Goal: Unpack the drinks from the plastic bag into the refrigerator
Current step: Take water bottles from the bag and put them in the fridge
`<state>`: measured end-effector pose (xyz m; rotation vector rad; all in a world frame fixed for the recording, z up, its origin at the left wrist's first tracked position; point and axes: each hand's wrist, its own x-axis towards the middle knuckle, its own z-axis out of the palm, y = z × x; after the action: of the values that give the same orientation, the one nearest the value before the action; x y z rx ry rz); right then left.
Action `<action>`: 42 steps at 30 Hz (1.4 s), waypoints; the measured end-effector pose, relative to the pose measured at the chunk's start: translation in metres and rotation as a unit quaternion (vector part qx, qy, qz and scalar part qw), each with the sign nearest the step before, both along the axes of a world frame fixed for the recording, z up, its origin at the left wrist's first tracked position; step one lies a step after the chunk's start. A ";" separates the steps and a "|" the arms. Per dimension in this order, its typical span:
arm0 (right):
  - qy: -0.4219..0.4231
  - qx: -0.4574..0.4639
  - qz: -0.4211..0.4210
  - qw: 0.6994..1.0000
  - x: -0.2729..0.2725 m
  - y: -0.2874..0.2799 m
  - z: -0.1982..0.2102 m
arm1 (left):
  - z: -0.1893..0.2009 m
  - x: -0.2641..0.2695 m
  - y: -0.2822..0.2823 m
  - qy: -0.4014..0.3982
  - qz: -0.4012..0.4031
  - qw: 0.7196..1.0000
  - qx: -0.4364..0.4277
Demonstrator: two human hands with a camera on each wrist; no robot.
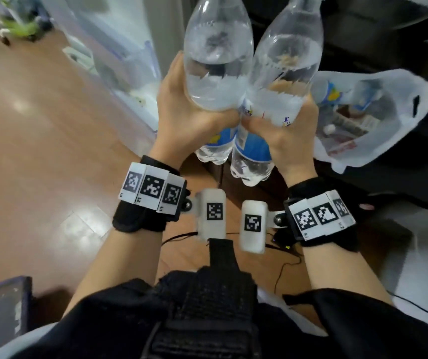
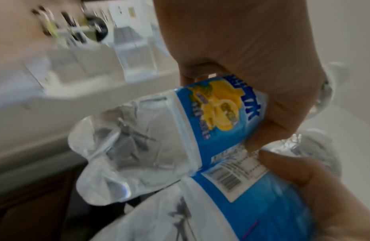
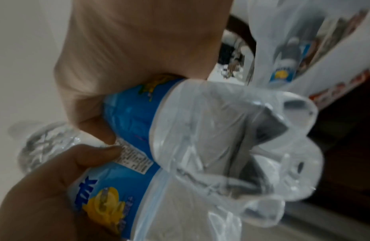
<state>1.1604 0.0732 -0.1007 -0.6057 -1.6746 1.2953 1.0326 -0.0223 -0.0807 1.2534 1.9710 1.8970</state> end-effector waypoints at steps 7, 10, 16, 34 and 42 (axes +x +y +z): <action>-0.021 -0.021 0.151 0.988 -0.100 -0.100 -0.003 | -0.007 -0.076 -0.128 -0.038 0.118 0.992 -0.024; -0.024 -0.045 0.193 0.980 -0.141 -0.138 -0.012 | -0.012 -0.102 -0.177 -0.046 0.172 0.983 -0.030; -0.037 -0.066 0.261 0.962 -0.208 -0.184 -0.024 | -0.023 -0.147 -0.234 -0.053 0.258 0.964 -0.036; -0.023 0.020 0.322 0.946 -0.468 -0.180 -0.031 | -0.031 -0.361 -0.244 -0.043 0.360 0.931 -0.048; -0.047 0.027 0.317 0.947 -0.609 -0.194 -0.037 | -0.040 -0.510 -0.259 -0.056 0.352 0.933 -0.048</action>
<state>0.5517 -0.1213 -0.1380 -0.0817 -2.0702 1.6720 0.5222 -0.2808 -0.1203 0.4014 2.6338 2.0271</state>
